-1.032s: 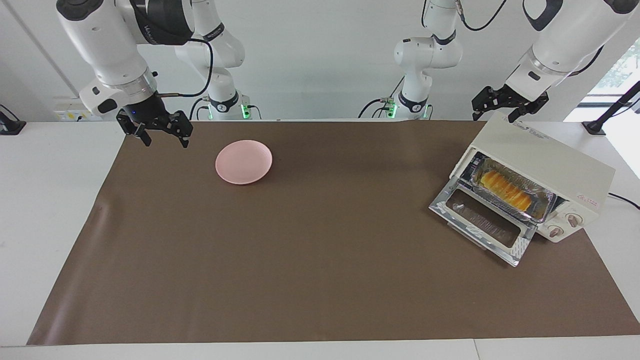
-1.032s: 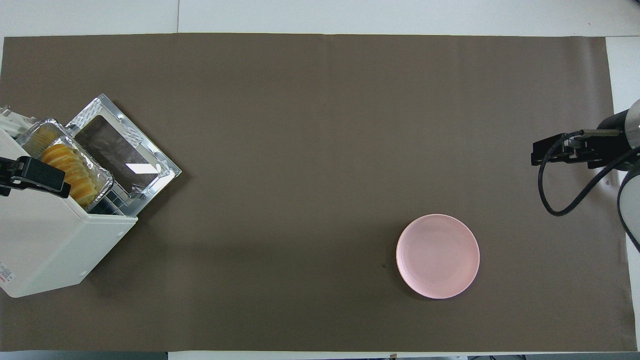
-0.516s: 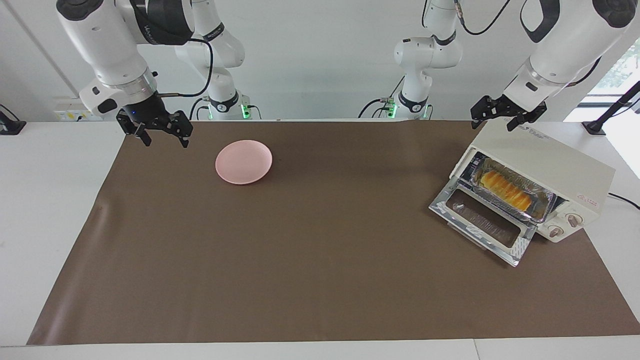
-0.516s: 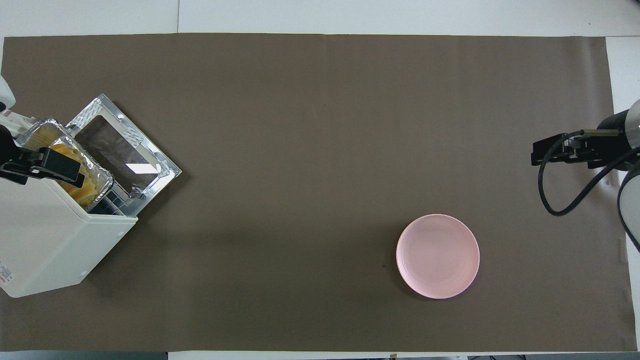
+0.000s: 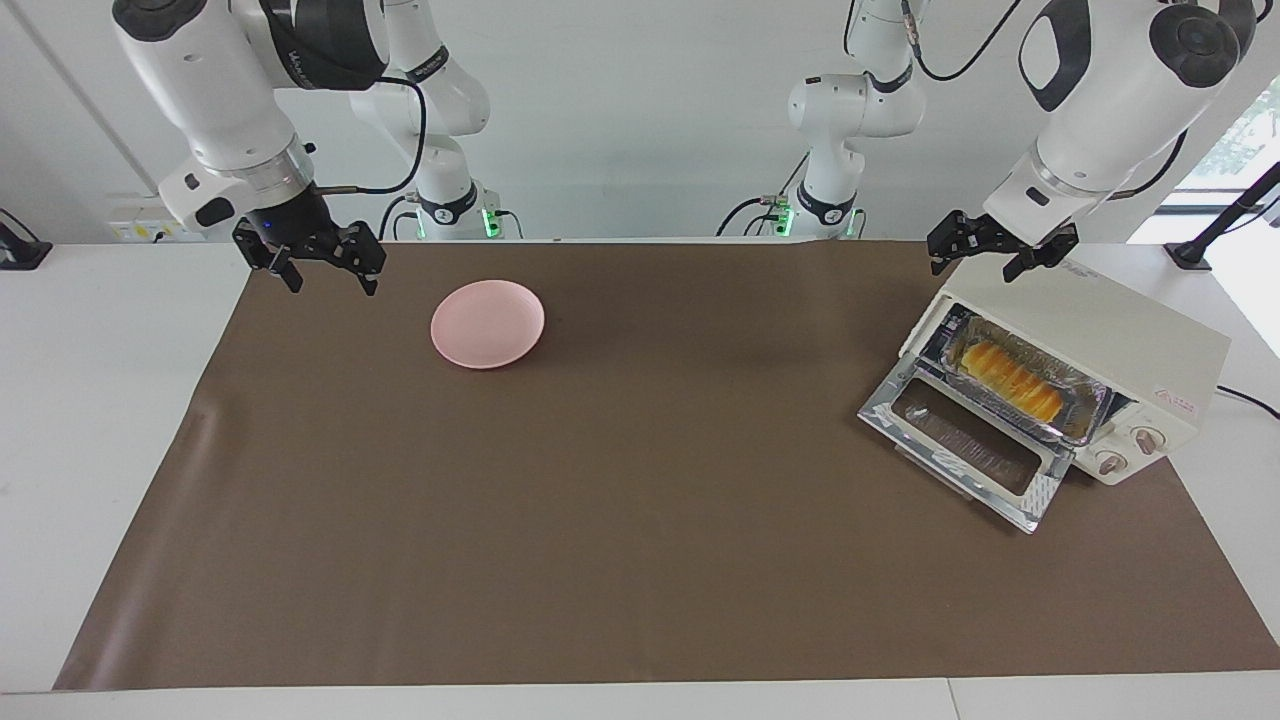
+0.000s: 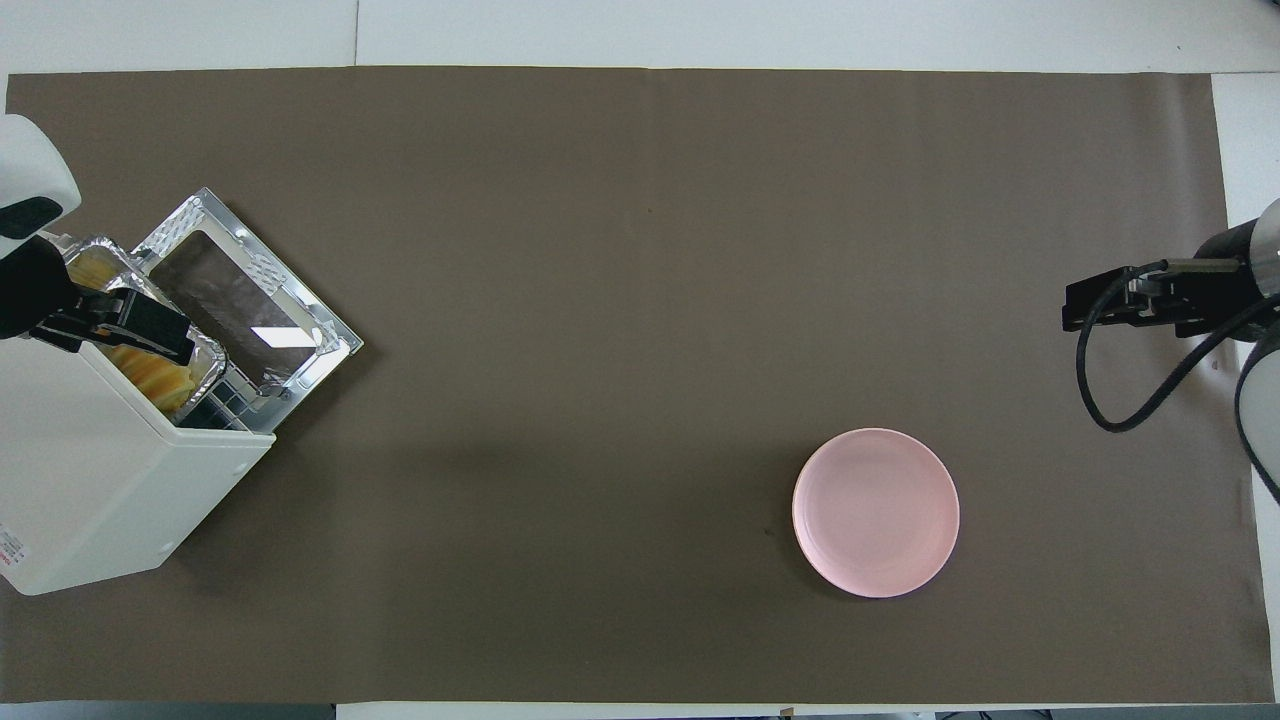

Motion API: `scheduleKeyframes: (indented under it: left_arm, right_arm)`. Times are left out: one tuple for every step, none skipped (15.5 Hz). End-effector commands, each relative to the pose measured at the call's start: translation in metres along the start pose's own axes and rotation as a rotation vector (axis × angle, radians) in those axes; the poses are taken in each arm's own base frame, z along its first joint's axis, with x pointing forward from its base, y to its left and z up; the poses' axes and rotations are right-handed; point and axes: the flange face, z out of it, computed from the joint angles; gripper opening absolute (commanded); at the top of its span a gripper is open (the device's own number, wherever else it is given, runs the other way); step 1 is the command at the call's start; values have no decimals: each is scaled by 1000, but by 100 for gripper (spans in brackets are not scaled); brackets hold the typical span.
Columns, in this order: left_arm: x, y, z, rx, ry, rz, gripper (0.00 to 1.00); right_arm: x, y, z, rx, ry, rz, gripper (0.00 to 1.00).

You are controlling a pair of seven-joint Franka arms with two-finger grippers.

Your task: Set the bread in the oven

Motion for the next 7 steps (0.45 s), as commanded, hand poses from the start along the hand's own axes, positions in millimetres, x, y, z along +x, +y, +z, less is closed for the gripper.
scheduleKeyframes:
  left_arm:
    - [-10,2,11,19,1,16,100]
    - [-9,1,8,16,20,12,100]
    - [-8,-1,6,15,31,10,100]
    - [-8,-2,6,15,31,8,100]
    - [-8,-1,6,14,31,8,100]
    - [-8,-2,6,15,31,8,100]
    - [-8,-1,5,14,33,8,100]
  right_arm:
    - [0,1,0,11,-12,-10,100]
    - [0,1,0,11,-12,-10,100]
    - [0,1,0,11,-12,-10,100]
    - [0,1,0,11,-12,-10,100]
    - [0,1,0,11,-12,-10,100]
    - [0,1,0,11,-12,-10,100]
    - [0,1,0,11,-12,-10,100]
